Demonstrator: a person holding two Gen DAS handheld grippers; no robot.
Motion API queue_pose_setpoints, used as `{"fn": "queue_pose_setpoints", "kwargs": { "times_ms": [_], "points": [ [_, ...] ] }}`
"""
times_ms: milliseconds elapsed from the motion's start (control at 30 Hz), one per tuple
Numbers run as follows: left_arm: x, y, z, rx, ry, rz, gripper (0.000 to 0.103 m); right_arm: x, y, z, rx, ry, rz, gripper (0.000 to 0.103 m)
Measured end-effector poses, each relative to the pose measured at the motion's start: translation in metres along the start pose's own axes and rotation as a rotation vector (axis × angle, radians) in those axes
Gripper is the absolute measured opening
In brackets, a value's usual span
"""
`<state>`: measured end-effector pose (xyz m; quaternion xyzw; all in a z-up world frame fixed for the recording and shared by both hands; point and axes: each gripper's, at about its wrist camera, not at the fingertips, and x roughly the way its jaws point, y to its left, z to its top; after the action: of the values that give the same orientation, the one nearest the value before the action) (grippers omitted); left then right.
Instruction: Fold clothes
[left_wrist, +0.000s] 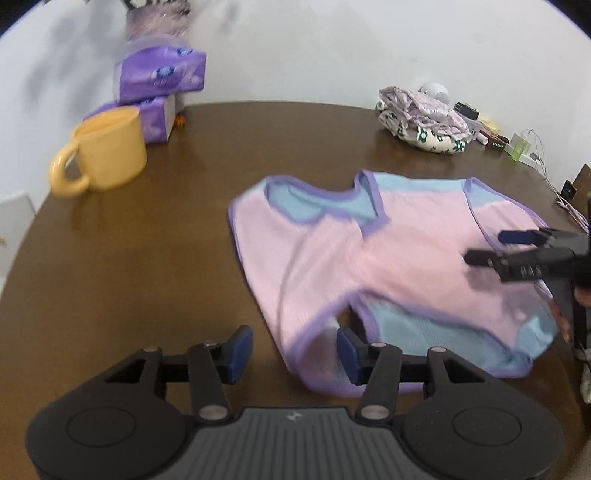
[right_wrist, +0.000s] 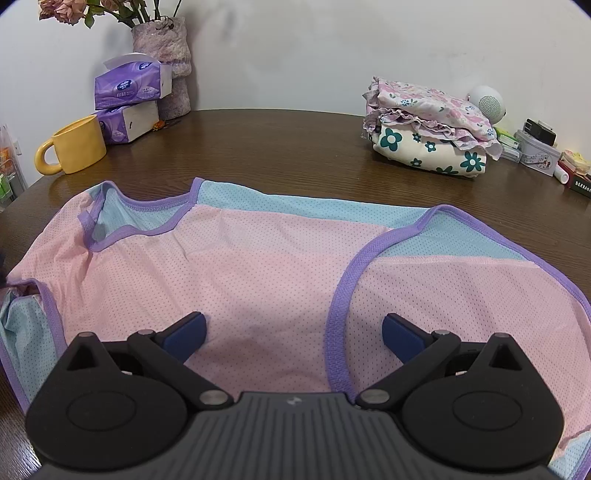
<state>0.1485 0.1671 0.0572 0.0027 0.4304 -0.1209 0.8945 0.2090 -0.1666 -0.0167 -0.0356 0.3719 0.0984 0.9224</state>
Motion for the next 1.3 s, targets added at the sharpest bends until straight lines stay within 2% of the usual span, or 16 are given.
{"fn": "queue_pose_setpoints", "kwargs": {
  "times_ms": [167,233,300,400,533,567,600,667,700,800,933,967,1000,1033,1167,1300],
  "points": [
    [0.0,-0.003,-0.015,-0.105,-0.042,0.06,0.046,0.0,0.0,0.0,0.002,0.0,-0.002,0.102],
    [0.002,-0.01,-0.016,-0.091,-0.056,0.109,0.035,0.0,0.0,-0.001,0.002,-0.001,-0.002,0.102],
    [0.004,-0.021,-0.016,-0.043,-0.064,0.168,0.002,0.0,0.0,-0.001,0.001,-0.002,-0.001,0.102],
    [0.006,-0.038,-0.017,0.049,-0.075,0.27,0.001,0.0,-0.001,-0.001,-0.001,-0.003,0.001,0.102],
    [0.004,-0.068,-0.03,0.326,-0.07,0.507,0.001,0.0,-0.002,-0.002,-0.004,-0.003,0.005,0.102],
    [0.006,-0.072,-0.034,0.37,-0.054,0.533,0.003,0.0,-0.002,-0.002,-0.005,-0.003,0.005,0.102],
    [0.007,-0.075,-0.038,0.392,-0.043,0.546,0.009,0.0,-0.001,-0.002,-0.005,-0.003,0.005,0.102],
    [0.006,-0.077,-0.042,0.362,-0.037,0.528,0.014,0.0,-0.001,-0.002,-0.005,-0.004,0.005,0.102],
    [0.005,-0.077,-0.044,0.337,-0.04,0.518,0.021,0.0,-0.001,-0.002,-0.005,-0.004,0.005,0.102],
    [-0.003,-0.069,-0.043,0.194,-0.072,0.469,0.035,0.0,-0.001,-0.002,-0.005,-0.005,0.006,0.102],
    [-0.004,-0.052,-0.038,0.02,-0.096,0.402,0.035,-0.001,-0.001,-0.002,-0.003,-0.002,0.009,0.102],
    [-0.004,-0.05,-0.037,0.006,-0.103,0.393,0.03,-0.001,-0.001,-0.001,-0.002,0.001,0.01,0.103],
    [-0.003,-0.051,-0.037,0.021,-0.101,0.389,0.01,-0.002,-0.002,0.0,0.002,0.004,0.013,0.103],
    [-0.003,-0.054,-0.038,0.052,-0.089,0.393,0.002,-0.002,-0.004,0.0,0.007,0.006,0.014,0.103],
    [-0.005,-0.072,-0.054,0.218,-0.057,0.466,0.002,-0.019,-0.02,-0.003,0.037,-0.019,0.032,0.103],
    [-0.009,-0.073,-0.062,0.264,-0.032,0.49,0.004,-0.041,-0.041,-0.007,0.071,-0.055,0.056,0.103]
  ]
}}
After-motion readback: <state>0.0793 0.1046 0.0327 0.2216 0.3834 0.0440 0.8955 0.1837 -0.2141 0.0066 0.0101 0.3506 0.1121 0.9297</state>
